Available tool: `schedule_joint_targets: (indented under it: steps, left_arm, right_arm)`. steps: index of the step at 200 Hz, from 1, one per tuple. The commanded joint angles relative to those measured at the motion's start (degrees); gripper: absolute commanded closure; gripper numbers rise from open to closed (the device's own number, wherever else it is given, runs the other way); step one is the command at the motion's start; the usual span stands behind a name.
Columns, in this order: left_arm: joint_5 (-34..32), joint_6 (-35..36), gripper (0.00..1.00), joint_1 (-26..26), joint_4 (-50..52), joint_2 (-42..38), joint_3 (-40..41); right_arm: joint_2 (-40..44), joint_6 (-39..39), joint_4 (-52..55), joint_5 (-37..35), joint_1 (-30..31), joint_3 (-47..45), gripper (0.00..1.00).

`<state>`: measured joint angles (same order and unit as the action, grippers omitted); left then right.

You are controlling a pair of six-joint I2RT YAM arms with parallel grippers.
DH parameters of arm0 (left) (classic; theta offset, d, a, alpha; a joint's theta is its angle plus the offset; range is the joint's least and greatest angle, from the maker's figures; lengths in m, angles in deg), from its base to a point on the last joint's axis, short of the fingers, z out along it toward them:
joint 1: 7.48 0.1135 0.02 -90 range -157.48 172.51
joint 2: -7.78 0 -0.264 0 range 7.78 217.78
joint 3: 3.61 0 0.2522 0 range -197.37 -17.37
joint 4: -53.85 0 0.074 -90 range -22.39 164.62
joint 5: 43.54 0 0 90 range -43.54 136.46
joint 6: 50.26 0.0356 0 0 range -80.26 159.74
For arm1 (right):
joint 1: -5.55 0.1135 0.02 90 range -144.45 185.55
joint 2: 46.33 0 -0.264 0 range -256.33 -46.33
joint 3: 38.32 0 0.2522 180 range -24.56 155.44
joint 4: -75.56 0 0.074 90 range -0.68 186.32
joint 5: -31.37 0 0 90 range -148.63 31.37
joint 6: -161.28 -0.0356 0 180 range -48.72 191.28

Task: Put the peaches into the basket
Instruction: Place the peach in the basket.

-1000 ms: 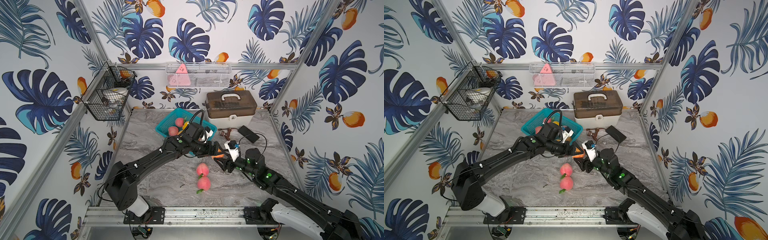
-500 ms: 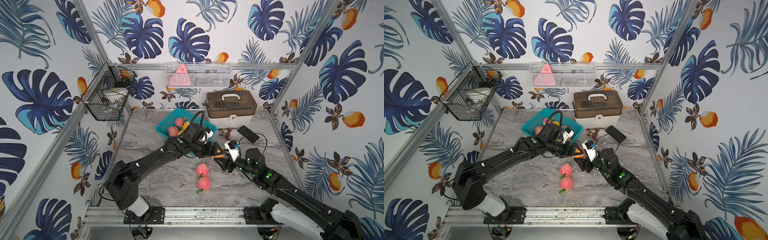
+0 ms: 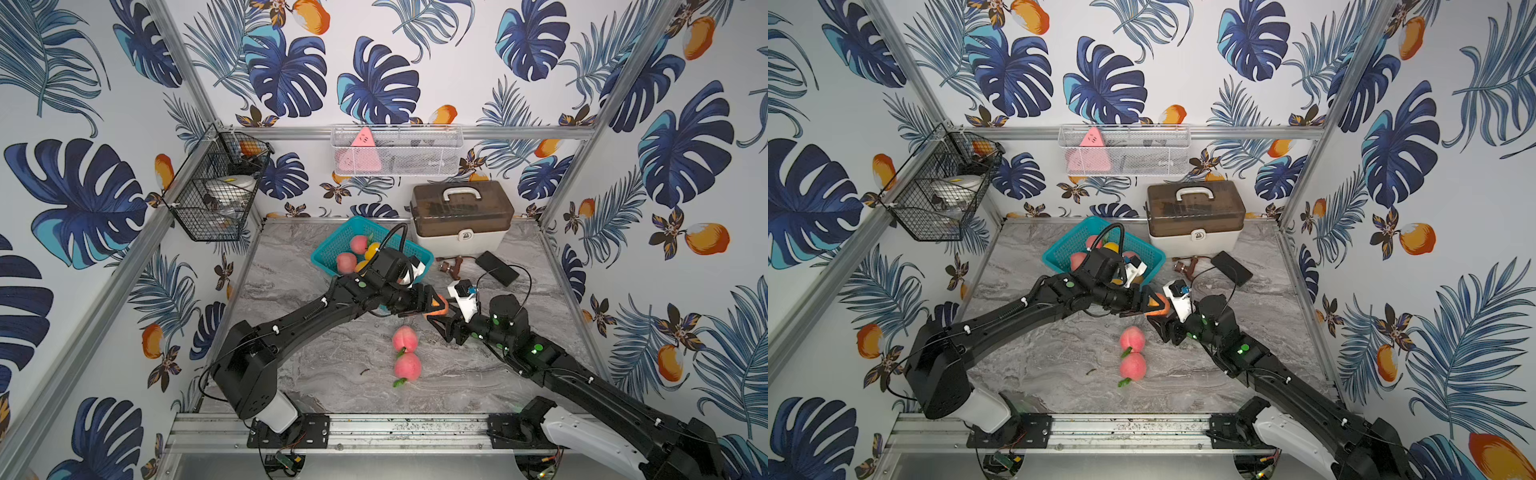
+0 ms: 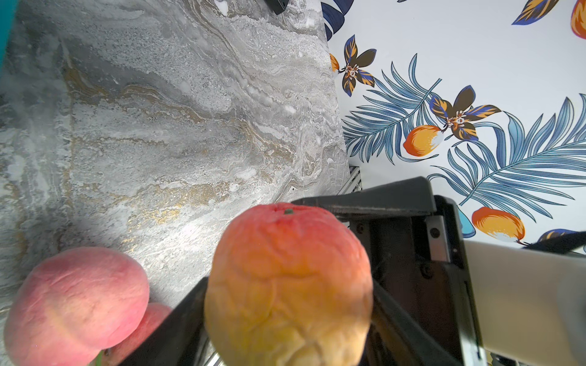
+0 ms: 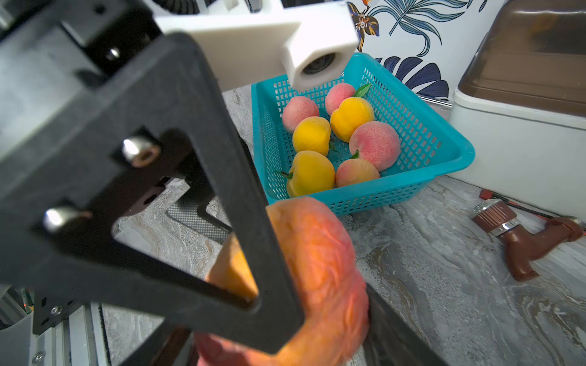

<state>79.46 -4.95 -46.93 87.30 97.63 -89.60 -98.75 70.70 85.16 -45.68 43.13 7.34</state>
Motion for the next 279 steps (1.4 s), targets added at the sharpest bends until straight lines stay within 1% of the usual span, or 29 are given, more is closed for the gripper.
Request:
schedule_joint_targets:
  steps: [1, 18, 37, 59, 84, 103, 143, 172, 205, 238, 279]
  left_arm:
    - [1.09, 2.10, 0.28, 0.13, 0.25, 0.07, -1.64]
    - [0.24, 4.28, 0.28, 0.67, 3.00, 0.46, -3.40]
    - [-0.16, 5.94, 0.28, 1.99, 5.37, 0.94, -4.85]
    - [-0.21, 7.33, 0.28, 3.85, 6.77, 1.29, -5.85]
    - [-1.75, 10.11, 0.28, 5.82, 9.83, 2.46, -7.87]
    - [-4.32, 13.04, 0.29, 7.07, 12.75, 3.98, -10.09]
    - [-12.13, 18.66, 0.29, 8.76, 17.47, 7.98, -15.24]
    - [-15.11, 20.64, 0.29, 10.54, 17.23, 10.49, -17.83]
    - [-19.34, 22.70, 0.28, 12.45, 19.13, 14.37, -21.51]
    - [-21.91, 22.83, 0.28, 13.00, 19.06, 16.69, -23.89]
    - [-28.78, 24.85, 0.28, 12.99, 19.28, 19.95, -25.99]
  right_arm:
    - [-0.24, -0.47, -0.23, 0.59, 0.12, 0.71, 0.10]
    - [-0.39, -1.13, -0.51, 0.17, 0.00, 0.49, 0.04]
    - [-0.55, -1.54, -0.60, -0.03, 0.03, 0.68, 0.00]
    - [-0.53, -1.62, -0.25, -0.12, 0.02, 1.23, 0.00]
    - [-0.40, -1.62, 0.23, -0.60, -0.10, 1.84, 0.00]
    - [-0.79, -1.53, 0.45, -0.88, -0.05, 2.41, 0.00]
    - [-2.93, -1.12, 0.78, -0.71, -0.36, 3.86, 0.00]
    - [-3.77, -1.12, 0.36, 0.58, -0.44, 4.44, 0.00]
    - [-6.94, -0.91, 3.90, -0.12, -0.49, 7.65, 0.00]
    - [-8.73, -1.22, 4.61, -0.47, -0.49, 8.48, 0.00]
    - [-11.92, -2.35, 5.53, -2.27, -0.49, 9.73, 0.00]
